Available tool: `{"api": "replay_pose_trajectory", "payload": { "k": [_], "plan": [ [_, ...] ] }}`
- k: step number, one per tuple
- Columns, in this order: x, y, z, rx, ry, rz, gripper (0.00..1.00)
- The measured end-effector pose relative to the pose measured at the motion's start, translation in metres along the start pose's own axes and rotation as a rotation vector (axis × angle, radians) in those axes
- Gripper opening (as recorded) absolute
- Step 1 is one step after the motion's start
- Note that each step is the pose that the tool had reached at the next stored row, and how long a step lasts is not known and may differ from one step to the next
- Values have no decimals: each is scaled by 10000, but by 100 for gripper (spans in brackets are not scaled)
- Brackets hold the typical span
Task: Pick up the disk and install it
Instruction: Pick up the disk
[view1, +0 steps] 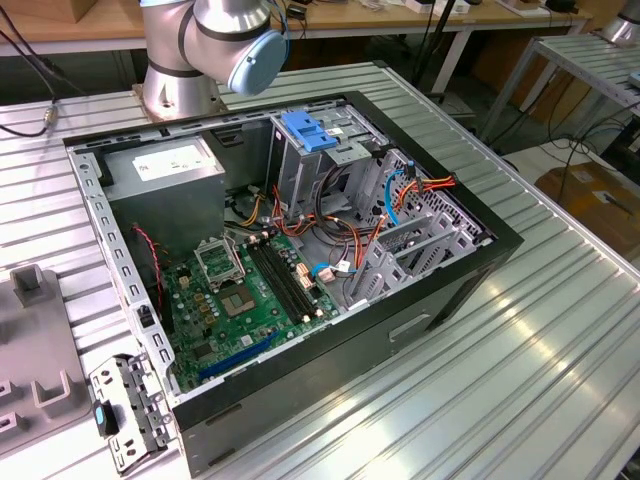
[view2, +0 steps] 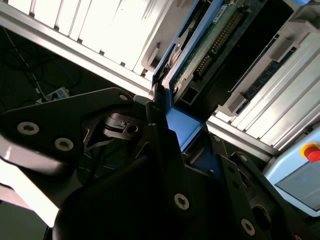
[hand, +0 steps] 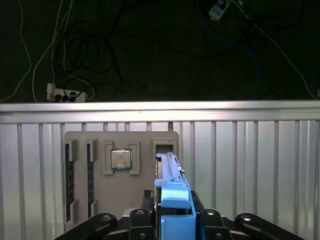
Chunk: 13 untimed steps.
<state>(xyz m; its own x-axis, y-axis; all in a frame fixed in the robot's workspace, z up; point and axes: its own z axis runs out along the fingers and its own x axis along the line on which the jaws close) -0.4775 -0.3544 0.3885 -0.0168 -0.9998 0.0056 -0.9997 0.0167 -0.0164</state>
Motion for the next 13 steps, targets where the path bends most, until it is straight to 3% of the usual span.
{"api": "replay_pose_trajectory", "payload": {
  "k": [13],
  "plan": [
    [1, -2, -110, 0, 0, 0, 37]
  ]
}}
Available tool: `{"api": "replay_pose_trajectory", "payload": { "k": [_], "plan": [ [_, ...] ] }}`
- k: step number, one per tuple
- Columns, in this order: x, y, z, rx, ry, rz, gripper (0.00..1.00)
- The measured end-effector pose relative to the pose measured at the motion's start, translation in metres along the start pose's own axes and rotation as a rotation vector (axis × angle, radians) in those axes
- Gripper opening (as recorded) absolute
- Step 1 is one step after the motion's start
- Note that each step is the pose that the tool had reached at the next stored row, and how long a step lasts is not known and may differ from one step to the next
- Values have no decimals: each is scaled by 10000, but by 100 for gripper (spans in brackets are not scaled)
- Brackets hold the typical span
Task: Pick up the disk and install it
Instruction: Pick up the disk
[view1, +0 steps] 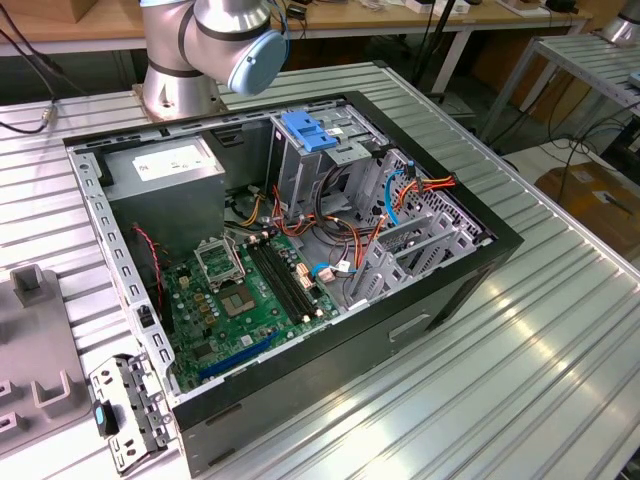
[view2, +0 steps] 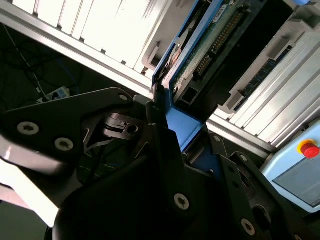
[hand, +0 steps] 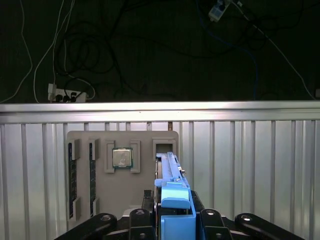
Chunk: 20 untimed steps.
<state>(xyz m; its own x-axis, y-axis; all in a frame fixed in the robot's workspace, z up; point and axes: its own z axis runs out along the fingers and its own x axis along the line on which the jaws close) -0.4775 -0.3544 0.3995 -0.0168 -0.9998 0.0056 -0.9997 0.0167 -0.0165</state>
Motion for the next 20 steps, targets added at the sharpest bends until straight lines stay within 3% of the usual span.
{"api": "replay_pose_trajectory", "payload": {
  "k": [20],
  "plan": [
    [1, -3, -147, 0, 0, -1, 37]
  ]
}}
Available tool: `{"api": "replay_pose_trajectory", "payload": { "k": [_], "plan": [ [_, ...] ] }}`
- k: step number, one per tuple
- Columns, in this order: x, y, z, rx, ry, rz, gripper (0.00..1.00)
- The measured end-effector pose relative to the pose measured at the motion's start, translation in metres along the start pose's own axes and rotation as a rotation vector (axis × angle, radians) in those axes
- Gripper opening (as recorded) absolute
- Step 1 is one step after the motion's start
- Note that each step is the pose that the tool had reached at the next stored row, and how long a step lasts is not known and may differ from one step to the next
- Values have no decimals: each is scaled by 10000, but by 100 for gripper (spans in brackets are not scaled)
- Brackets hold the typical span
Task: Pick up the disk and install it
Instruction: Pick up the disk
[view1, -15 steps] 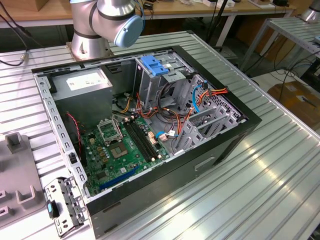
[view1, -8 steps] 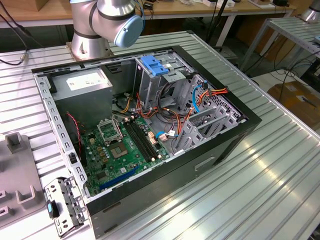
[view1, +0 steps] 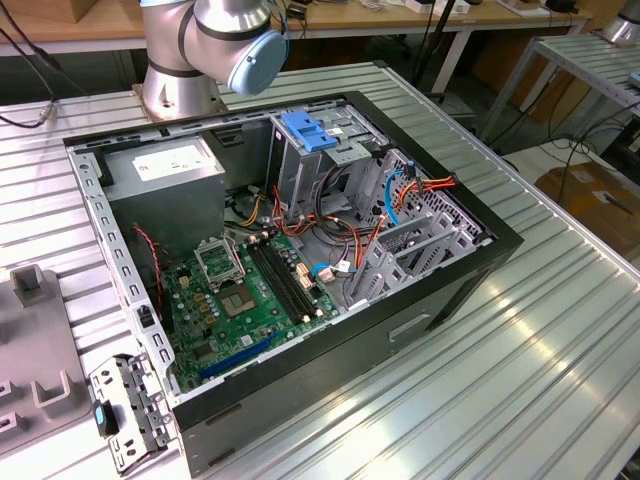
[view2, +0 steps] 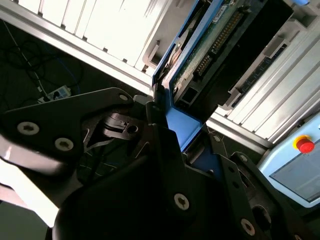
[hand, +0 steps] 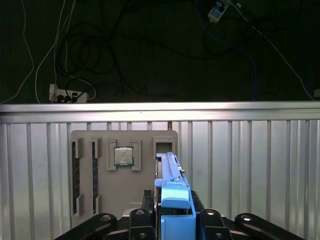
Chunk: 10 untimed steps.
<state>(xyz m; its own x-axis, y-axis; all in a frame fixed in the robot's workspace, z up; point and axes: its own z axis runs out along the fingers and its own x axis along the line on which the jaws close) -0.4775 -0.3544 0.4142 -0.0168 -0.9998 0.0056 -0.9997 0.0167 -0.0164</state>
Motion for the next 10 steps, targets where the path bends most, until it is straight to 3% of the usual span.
{"api": "replay_pose_trajectory", "payload": {
  "k": [10],
  "plan": [
    [1, -1, -83, 0, -1, 0, 37]
  ]
}}
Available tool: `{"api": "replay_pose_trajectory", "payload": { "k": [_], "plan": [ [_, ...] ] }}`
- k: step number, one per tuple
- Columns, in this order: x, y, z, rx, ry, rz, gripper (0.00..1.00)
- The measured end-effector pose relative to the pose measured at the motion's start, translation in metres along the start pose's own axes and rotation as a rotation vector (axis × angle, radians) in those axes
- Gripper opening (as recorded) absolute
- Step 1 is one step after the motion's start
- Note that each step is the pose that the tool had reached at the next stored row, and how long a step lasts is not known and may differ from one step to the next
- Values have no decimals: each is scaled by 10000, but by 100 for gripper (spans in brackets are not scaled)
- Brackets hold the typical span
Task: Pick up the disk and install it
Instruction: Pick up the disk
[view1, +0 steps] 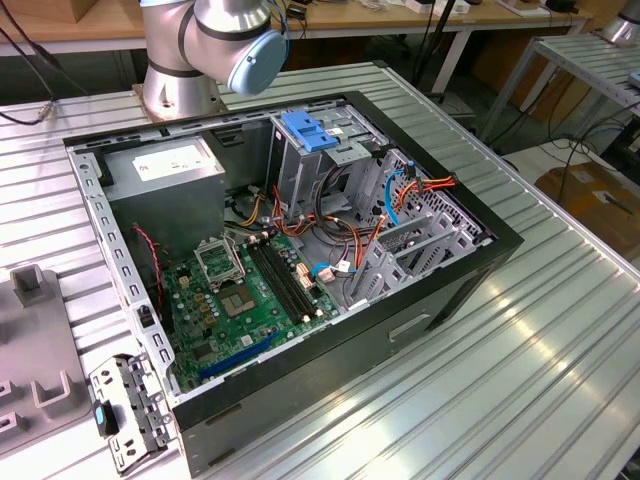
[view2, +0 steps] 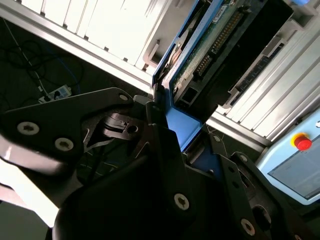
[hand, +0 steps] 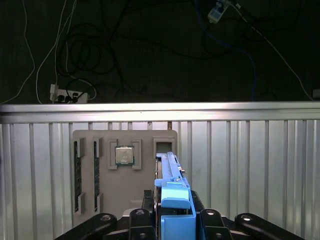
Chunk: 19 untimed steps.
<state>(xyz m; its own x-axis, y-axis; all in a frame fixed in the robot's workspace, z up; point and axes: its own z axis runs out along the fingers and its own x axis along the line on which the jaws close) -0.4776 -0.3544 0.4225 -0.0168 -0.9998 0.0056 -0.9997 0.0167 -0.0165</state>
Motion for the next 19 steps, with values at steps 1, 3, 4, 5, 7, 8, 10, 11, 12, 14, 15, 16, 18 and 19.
{"api": "replay_pose_trajectory", "payload": {
  "k": [1, 3, 4, 5, 7, 8, 10, 11, 12, 14, 15, 16, 18, 19],
  "plan": [
    [0, 0, -11, 0, 0, 0, 37],
    [0, 0, -28, 0, 0, 0, 37],
    [0, -1, -39, 0, 0, 0, 37],
    [0, -1, -47, 0, 0, 0, 37],
    [0, -1, -73, -1, 0, 0, 37],
    [0, -2, -89, 0, 0, 0, 37],
    [0, -2, -106, -1, 0, 0, 37],
    [1, -2, -117, 0, 0, 0, 37],
    [0, -2, -126, 0, 0, 0, 37],
    [1, -2, -141, 0, 0, 0, 37],
    [1, -3, -153, 0, 0, 0, 37],
    [1, -3, -161, 0, 0, 0, 37],
    [1, -3, -176, 0, 0, 0, 37],
    [1, -3, -184, 0, 0, 0, 37]
  ]
}}
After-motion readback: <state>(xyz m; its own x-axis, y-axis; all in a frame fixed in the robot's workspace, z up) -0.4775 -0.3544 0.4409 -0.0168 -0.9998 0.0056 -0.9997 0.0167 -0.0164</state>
